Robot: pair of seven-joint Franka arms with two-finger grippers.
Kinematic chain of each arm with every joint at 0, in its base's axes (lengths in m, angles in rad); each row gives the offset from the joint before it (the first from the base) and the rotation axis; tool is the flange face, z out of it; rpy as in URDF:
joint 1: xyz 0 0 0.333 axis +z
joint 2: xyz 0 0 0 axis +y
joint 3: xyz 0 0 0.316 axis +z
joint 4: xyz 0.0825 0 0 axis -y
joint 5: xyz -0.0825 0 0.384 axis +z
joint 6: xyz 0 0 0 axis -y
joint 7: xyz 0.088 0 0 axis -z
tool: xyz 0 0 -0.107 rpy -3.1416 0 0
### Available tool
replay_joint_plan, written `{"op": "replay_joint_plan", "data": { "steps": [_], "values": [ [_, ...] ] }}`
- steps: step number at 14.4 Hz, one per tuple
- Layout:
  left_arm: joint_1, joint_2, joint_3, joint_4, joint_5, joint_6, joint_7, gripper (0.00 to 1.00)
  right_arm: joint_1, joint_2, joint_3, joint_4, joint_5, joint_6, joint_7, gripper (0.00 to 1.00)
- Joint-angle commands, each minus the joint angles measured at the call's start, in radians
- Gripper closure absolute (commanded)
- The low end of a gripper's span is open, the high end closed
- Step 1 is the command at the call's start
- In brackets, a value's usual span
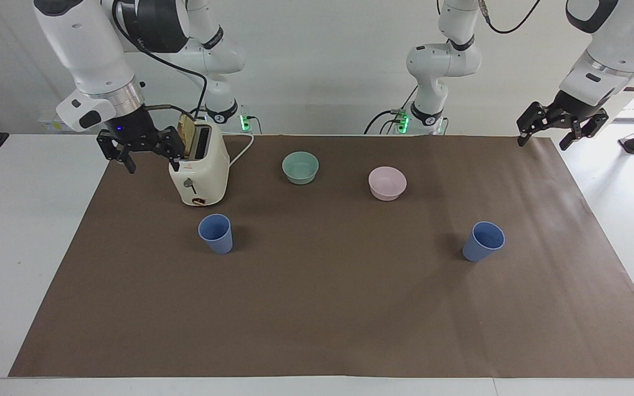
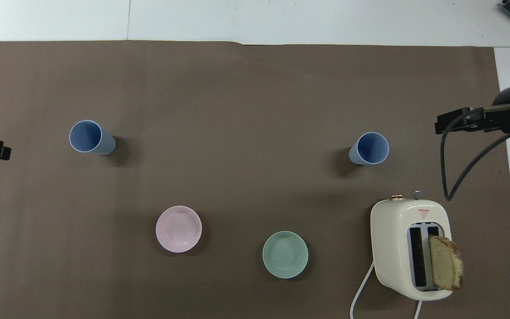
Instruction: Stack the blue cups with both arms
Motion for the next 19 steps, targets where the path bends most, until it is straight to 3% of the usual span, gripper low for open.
{"op": "replay_joint_plan", "data": {
  "steps": [1,19],
  "values": [
    [0.0,0.0,-0.003,0.015,0.01,-0.015,0.006,0.0,-0.008,-0.028,0.001,-0.033,0.014,0.004,-0.021,0.0],
    [-0.003,0.002,-0.005,0.012,0.01,0.045,0.015,0.0,-0.009,-0.029,0.001,-0.034,0.014,-0.003,-0.021,0.0]
  ]
}}
